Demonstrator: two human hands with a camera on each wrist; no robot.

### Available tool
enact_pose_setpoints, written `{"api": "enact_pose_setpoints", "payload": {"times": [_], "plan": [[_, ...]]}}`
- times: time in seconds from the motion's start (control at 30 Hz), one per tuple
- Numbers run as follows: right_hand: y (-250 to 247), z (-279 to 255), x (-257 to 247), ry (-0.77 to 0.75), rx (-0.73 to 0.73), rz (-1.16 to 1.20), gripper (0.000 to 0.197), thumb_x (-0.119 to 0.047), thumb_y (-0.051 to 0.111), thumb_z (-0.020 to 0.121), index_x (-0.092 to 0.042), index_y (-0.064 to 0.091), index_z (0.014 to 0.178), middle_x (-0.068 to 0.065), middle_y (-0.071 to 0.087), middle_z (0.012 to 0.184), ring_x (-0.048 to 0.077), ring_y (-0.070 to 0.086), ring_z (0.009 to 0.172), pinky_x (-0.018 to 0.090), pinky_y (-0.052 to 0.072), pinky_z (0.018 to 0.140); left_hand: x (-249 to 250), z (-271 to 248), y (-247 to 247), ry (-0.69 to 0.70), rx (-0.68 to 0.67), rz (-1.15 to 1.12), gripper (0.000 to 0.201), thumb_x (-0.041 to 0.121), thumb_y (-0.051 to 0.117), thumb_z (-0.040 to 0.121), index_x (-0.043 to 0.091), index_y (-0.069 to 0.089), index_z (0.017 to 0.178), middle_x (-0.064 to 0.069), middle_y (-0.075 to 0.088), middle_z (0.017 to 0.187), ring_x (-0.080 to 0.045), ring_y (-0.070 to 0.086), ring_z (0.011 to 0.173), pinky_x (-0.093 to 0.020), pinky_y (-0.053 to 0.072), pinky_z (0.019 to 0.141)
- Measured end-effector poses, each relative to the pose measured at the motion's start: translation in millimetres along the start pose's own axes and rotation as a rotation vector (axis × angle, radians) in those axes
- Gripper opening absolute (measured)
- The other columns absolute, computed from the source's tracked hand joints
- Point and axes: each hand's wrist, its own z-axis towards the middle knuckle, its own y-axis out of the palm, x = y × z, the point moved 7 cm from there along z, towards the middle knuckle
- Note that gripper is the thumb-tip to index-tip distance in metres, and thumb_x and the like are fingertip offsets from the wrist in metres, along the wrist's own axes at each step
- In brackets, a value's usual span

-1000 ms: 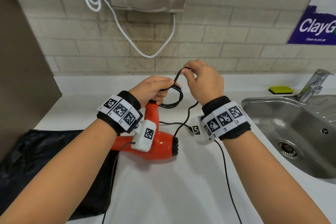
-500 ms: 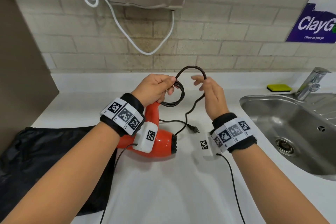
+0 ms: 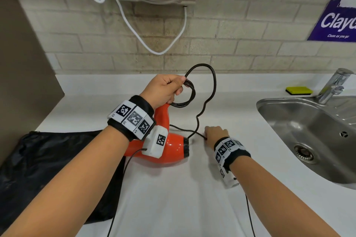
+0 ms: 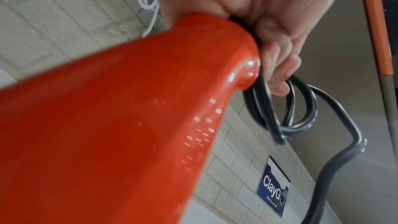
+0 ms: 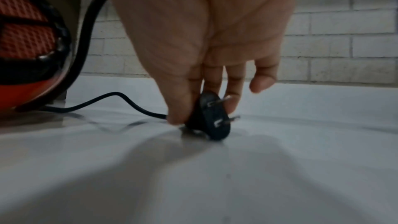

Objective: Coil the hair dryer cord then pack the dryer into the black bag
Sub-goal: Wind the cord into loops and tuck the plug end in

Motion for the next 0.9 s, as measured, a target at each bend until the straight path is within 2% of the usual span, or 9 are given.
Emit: {"api": "enact_pose_setpoints", "payload": {"times": [0.07, 0.2, 0.27, 0.37, 0.43, 0.53, 0.63, 0.77, 0.9], "plan": [[4, -3, 5, 0.013, -0.046, -0.009, 0.030, -0.012, 0.046, 0.088, -0.007, 0.042, 0.117, 0.012, 0.058, 0.117, 0.031, 0.055, 0.109, 0.038, 0.042, 0.093, -2, 1, -3, -0.003, 0.016, -0.007, 0.034, 0.021, 0.042, 0.097, 0.019, 0.055, 0.066, 0.011, 0.046, 0.043, -0.003, 0.029, 0.031, -0.012, 0.027, 0.037], [7, -11, 10, 0.050, -0.230, -0.080, 0.026, -0.020, 0.048, 0.088, -0.005, 0.057, 0.107, 0.008, 0.061, 0.112, 0.027, 0.060, 0.103, 0.033, 0.047, 0.086, -4, 5, -9, -0.003, 0.050, -0.027, 0.036, 0.022, 0.043, 0.097, 0.020, 0.054, 0.063, 0.011, 0.045, 0.044, -0.004, 0.029, 0.031, -0.014, 0.027, 0.037], [-4, -21, 6, 0.017, -0.322, -0.058, 0.031, -0.017, 0.045, 0.090, 0.002, 0.060, 0.109, 0.011, 0.057, 0.101, 0.024, 0.056, 0.090, 0.030, 0.045, 0.077, -5, 8, -11, -0.006, 0.076, -0.024, 0.036, 0.023, 0.043, 0.096, 0.020, 0.055, 0.063, 0.009, 0.044, 0.048, -0.004, 0.029, 0.031, -0.014, 0.028, 0.037], [-24, -40, -3, -0.082, -0.368, 0.300, 0.022, -0.005, 0.048, 0.083, 0.001, 0.063, 0.098, 0.008, 0.056, 0.081, 0.021, 0.049, 0.064, 0.024, 0.041, 0.055, -6, 10, -13, 0.001, 0.119, -0.022, 0.044, 0.022, 0.043, 0.096, 0.025, 0.054, 0.054, 0.004, 0.043, 0.053, -0.004, 0.028, 0.031, -0.014, 0.029, 0.037], [-37, -58, -8, -0.136, -0.388, 0.637, 0.015, 0.002, 0.047, 0.083, -0.006, 0.059, 0.088, 0.004, 0.053, 0.068, 0.017, 0.048, 0.056, 0.021, 0.040, 0.050, -5, 12, -14, 0.007, 0.143, -0.008, 0.044, 0.022, 0.044, 0.096, 0.020, 0.049, 0.053, 0.005, 0.043, 0.051, -0.004, 0.028, 0.030, -0.015, 0.030, 0.038], [-53, -73, -15, -0.287, -0.407, 0.982, 0.019, 0.006, 0.048, 0.085, -0.011, 0.057, 0.083, 0.006, 0.054, 0.069, 0.013, 0.057, 0.054, 0.020, 0.045, 0.050, -7, 13, -16, 0.001, 0.175, 0.015, 0.042, 0.023, 0.045, 0.096, 0.014, 0.044, 0.055, -0.001, 0.041, 0.054, -0.004, 0.028, 0.030, -0.015, 0.031, 0.038], [-65, -80, -26, -0.425, -0.357, 1.234, 0.014, -0.001, 0.058, 0.078, -0.013, 0.057, 0.085, 0.004, 0.056, 0.078, 0.011, 0.062, 0.058, 0.020, 0.052, 0.055, -8, 14, -18, 0.010, 0.186, 0.028, 0.044, 0.024, 0.044, 0.096, 0.013, 0.042, 0.054, -0.008, 0.038, 0.058, -0.005, 0.027, 0.031, -0.015, 0.030, 0.038], [-81, -85, -48, -0.538, -0.226, 1.525, 0.019, -0.003, 0.057, 0.069, -0.013, 0.054, 0.085, 0.002, 0.058, 0.080, 0.012, 0.067, 0.065, 0.024, 0.057, 0.060, -7, 13, -15, 0.012, 0.197, 0.002, 0.043, 0.023, 0.045, 0.096, 0.018, 0.046, 0.053, 0.000, 0.043, 0.053, -0.003, 0.029, 0.030, -0.015, 0.030, 0.038], [-100, -84, -61, -0.556, 0.079, 1.710, 0.023, 0.008, 0.058, 0.073, -0.012, 0.052, 0.083, 0.002, 0.058, 0.085, 0.011, 0.067, 0.069, 0.027, 0.058, 0.063, -6, 11, -9, 0.023, 0.194, 0.008, 0.038, 0.024, 0.046, 0.095, 0.014, 0.051, 0.059, 0.000, 0.045, 0.051, -0.003, 0.031, 0.031, -0.016, 0.030, 0.039]]}}
